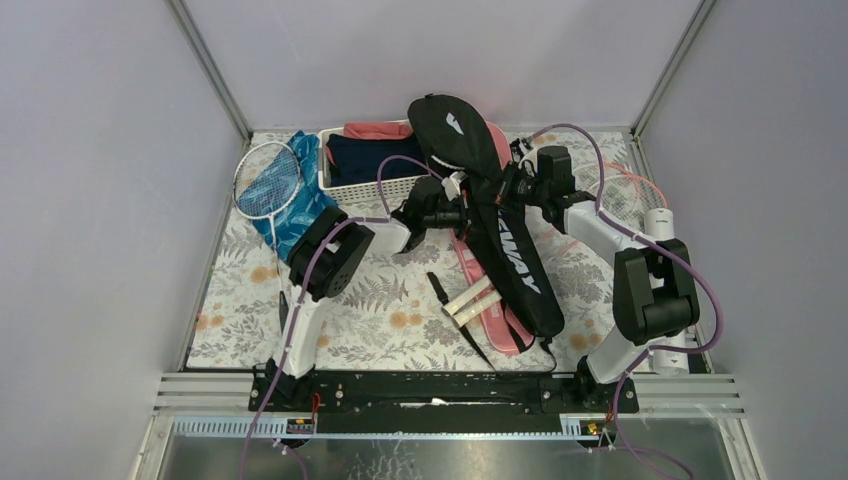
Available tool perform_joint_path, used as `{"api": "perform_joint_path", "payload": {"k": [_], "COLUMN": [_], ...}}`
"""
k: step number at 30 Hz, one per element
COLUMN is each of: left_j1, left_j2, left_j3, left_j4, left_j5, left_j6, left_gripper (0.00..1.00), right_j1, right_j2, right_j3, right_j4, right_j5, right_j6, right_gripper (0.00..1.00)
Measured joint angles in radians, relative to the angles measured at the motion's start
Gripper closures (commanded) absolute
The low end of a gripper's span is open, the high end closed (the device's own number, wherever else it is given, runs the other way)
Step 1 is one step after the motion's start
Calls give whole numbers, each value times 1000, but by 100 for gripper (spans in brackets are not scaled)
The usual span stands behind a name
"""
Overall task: Pack up the badminton gear
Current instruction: Place the racket in the racket bag.
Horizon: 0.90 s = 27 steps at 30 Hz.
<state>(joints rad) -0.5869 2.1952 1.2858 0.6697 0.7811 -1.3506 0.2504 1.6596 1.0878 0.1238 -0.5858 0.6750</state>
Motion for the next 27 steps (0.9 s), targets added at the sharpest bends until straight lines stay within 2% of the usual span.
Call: {"api": "perform_joint_path", "payload": {"k": [9,12,15,18,22,27], "left_j1": [-2,-1,2,9,31,66], "left_j2": [57,64,63,63,33,-97], "left_j3": [5,5,8,11,11,11], "left_j4": [77,85,77,40,-37,-197], "left_j5": [21,19,23,39,74,109], "left_j6": [-10,-10,18,69,185,391], "left_gripper": [82,71,55,44,37,30], "right_j1": [-1,-2,-4,-18,-27,-48], "right_j2": [0,0,0,0,-6,-35], "right_j3": [-25,-25,-24,-8,14,15], "right_j4": [32,15,-13,-47,-105,-158], "right_j5": [0,-3,-2,-8,25,87], "right_j6": [41,32,13,-5,-52,-103], "right_gripper": [100,100,100,100,100,100]}}
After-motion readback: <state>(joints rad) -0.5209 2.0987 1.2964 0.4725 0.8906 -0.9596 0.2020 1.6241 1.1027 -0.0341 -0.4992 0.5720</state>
